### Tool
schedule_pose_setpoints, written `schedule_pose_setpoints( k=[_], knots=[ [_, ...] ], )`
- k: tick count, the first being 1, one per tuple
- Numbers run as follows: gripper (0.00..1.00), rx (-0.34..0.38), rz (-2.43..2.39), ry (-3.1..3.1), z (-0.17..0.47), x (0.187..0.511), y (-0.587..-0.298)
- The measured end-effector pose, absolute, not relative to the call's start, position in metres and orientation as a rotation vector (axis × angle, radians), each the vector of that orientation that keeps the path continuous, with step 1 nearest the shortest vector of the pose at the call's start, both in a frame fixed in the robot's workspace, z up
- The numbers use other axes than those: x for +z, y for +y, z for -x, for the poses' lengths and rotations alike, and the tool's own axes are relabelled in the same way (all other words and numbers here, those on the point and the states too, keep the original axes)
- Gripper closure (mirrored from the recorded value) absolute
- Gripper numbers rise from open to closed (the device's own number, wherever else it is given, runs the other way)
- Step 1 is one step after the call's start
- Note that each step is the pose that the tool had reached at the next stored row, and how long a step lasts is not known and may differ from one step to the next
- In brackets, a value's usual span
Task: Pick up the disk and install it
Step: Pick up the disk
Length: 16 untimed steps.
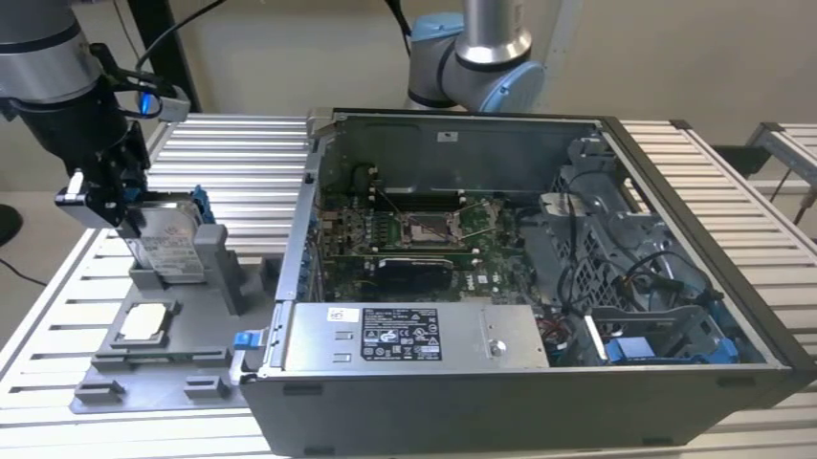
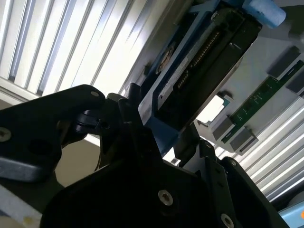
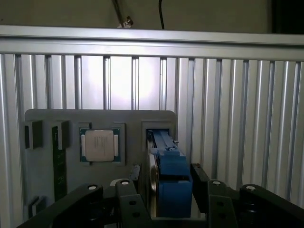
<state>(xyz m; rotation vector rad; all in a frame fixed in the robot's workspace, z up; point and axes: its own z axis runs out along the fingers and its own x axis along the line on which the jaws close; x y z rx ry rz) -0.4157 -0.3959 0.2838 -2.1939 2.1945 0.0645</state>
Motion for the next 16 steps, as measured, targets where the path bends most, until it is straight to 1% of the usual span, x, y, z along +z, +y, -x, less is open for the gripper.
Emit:
schedule_pose_setpoints(
  k=[12,13,16],
  knots=[
    [0.00,0.065,2.194,2.195,0.4157,0.2838,-0.3959],
    [1.00,0.065,2.194,2.195,0.4157,0.2838,-0.3959],
    [1.00,0.065,2.194,2.195,0.4157,0.2838,-0.3959]
  ],
)
